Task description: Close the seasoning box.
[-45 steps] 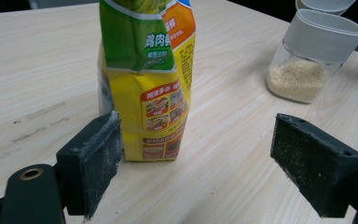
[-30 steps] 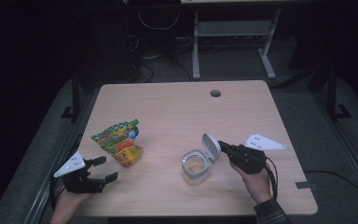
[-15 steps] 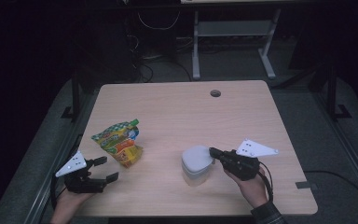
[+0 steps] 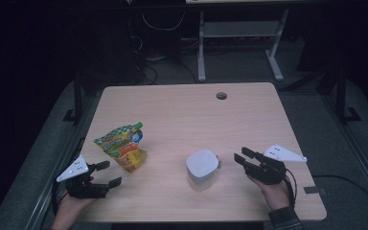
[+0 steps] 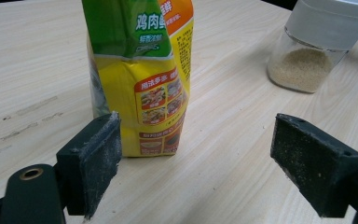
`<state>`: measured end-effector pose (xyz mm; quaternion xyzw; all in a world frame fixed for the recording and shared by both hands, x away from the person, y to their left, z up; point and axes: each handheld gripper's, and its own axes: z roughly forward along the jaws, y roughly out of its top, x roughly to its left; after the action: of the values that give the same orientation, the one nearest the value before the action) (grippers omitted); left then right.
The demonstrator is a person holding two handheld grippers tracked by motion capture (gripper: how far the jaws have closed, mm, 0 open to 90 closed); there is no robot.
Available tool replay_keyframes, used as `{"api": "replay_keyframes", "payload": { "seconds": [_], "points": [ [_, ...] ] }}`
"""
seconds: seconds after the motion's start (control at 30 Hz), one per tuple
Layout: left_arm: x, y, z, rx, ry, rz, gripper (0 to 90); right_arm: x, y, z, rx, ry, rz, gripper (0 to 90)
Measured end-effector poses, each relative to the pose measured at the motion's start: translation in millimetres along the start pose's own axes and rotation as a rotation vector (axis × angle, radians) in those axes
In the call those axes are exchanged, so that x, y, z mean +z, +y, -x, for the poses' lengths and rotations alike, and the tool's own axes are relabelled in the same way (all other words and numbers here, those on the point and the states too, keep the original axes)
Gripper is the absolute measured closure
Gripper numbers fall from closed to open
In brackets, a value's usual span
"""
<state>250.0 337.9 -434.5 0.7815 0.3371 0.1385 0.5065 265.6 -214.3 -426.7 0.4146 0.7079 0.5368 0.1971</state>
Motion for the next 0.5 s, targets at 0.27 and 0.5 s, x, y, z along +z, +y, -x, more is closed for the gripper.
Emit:
{"api": "replay_keyframes", "payload": {
  "seconds": [0.27,0.5],
  "points": [
    [1.9,-0.5,0.4,0.003,0.0,-0.01,16.2,-15.7,-27.8,20.1,0.002,-0.127,-0.069,30.5],
    [4.3,-0.7,1.1,0.009,0.001,-0.026,16.2,-11.4,-35.7,29.9,-0.011,-0.182,-0.056,13.5]
  ]
}}
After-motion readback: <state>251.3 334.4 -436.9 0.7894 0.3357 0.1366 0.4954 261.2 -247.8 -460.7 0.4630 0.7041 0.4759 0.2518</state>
